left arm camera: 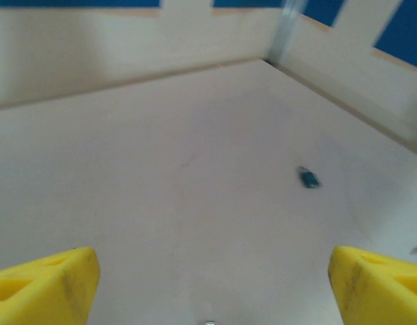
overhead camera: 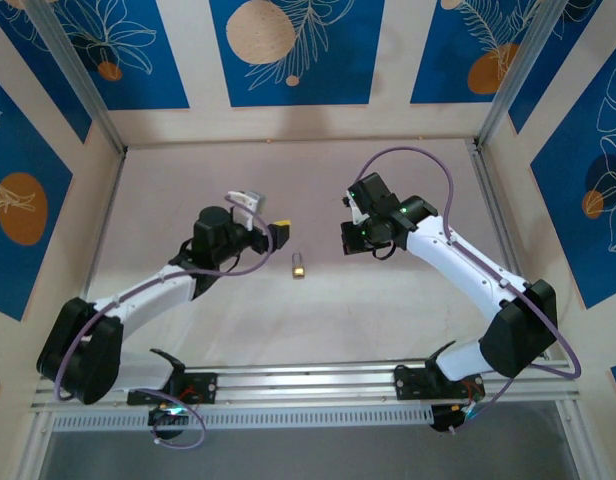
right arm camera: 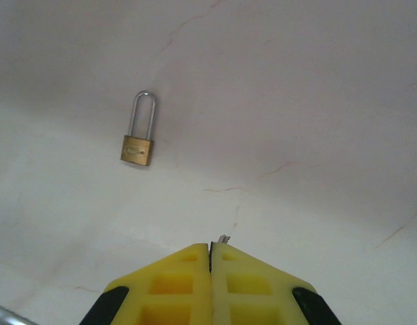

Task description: Unlock with the key

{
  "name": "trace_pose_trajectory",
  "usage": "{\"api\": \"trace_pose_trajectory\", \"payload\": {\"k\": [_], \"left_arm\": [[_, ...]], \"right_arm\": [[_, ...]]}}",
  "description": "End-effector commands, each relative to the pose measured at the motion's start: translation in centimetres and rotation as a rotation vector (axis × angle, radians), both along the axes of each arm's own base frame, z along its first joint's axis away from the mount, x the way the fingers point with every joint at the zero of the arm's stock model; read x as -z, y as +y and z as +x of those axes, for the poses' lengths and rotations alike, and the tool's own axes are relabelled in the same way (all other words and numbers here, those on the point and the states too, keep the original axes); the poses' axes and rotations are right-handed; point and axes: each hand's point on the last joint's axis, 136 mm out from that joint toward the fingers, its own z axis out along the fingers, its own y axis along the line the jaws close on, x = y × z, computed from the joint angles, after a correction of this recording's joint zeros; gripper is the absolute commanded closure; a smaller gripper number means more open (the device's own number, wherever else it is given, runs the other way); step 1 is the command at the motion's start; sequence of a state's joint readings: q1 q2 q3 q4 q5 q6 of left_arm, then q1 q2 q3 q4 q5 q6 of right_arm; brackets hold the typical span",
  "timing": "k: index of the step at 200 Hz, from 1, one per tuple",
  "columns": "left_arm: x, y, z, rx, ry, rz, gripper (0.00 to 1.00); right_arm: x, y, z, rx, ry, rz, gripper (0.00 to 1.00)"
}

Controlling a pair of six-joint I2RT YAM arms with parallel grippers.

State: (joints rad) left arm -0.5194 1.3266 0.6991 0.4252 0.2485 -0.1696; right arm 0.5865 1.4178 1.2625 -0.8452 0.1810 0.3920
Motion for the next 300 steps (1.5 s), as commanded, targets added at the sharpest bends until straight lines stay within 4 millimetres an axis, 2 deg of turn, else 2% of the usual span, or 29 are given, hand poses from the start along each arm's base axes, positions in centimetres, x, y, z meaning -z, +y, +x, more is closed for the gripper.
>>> {"api": "trace_pose_trajectory", "payload": {"k": [1, 22, 41, 56, 74, 142, 173, 204, 244, 300], "left_arm": [[-0.1, -3.8, -2.6, 0.226, 0.067, 0.002, 0.2], [0.4, -5.7, -4.6, 0.327, 0.026, 0.001, 0.22], [0.8, -7.3, -7.3, 0.415, -0.077, 0.032, 0.23], [1.7, -8.0, -9.0, 0.446, -0.154, 0.103, 0.23], [1.7, -8.2, -9.9, 0.462, -0.236, 0.128, 0.24], [1.4, -7.8, -9.7, 0.419, -0.376, 0.101, 0.29], [1.1, -7.8, -9.6, 0.418, -0.382, 0.098, 0.36], [1.1, -7.9, -9.4, 0.414, -0.359, 0.108, 0.45], [0.2, -7.4, -8.8, 0.358, -0.384, 0.084, 0.53], [-0.6, -7.2, -9.0, 0.355, -0.407, 0.068, 0.61]], "right_arm": [[-1.5, 1.8, 0.1, -0.018, 0.02, 0.104, 0.99], [-2.1, 2.6, 0.1, -0.025, 0.038, 0.16, 0.99], [-3.1, 3.3, 0.0, -0.031, 0.04, 0.206, 0.99], [-3.8, 3.8, -0.2, -0.04, 0.044, 0.244, 0.99], [-4.7, 4.5, -0.6, -0.051, 0.05, 0.295, 0.99], [-6.7, 6.5, -2.8, -0.104, 0.08, 0.419, 0.99], [-7.1, 7.4, -3.4, -0.12, 0.104, 0.478, 0.99], [-7.2, 7.9, -3.7, -0.128, 0.113, 0.496, 0.99], [-7.2, 8.2, -4.1, -0.141, 0.122, 0.509, 0.99], [-7.0, 8.2, -4.0, -0.138, 0.121, 0.505, 0.99]]}}
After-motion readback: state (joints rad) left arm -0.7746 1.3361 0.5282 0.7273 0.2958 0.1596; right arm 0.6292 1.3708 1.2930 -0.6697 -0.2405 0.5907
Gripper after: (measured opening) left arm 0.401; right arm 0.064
